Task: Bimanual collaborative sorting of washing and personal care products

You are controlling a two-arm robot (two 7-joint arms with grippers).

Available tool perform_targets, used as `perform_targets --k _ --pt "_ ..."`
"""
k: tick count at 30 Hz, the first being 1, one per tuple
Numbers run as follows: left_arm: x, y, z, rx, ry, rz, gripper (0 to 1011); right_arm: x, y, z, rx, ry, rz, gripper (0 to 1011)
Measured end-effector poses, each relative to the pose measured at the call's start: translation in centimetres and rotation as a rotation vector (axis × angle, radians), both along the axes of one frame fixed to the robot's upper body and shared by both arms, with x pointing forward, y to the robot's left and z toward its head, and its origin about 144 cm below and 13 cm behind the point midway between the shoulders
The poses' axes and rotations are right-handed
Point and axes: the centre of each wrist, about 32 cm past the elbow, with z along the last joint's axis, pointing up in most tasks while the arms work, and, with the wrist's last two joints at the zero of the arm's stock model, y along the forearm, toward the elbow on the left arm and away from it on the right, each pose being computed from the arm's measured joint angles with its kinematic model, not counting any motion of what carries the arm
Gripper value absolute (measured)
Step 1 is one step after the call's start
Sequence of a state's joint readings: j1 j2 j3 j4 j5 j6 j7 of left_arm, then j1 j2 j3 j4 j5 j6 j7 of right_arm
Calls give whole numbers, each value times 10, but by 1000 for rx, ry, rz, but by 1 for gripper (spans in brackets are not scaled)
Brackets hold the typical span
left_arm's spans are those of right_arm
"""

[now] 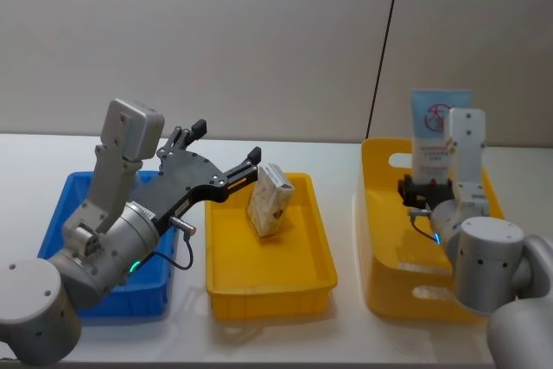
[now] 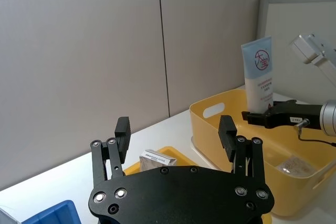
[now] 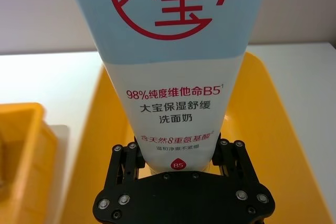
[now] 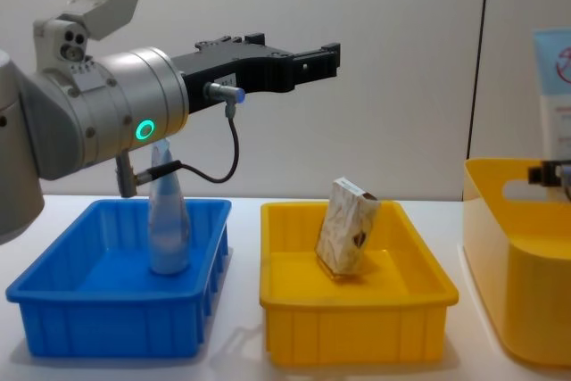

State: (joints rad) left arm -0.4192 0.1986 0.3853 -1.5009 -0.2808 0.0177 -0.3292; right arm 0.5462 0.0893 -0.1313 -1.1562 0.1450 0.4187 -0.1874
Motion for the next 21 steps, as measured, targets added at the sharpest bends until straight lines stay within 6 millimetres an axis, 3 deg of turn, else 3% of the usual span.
perform_targets --k 5,17,21 --pt "0 0 0 0 0 0 1001 -1 -4 -2 -14 37 -47 644" --pt "0 0 0 0 0 0 1001 -5 -5 -2 -33 74 -87 992" --pt "0 0 0 0 0 0 1001 -6 -5 0 -37 74 -88 1003"
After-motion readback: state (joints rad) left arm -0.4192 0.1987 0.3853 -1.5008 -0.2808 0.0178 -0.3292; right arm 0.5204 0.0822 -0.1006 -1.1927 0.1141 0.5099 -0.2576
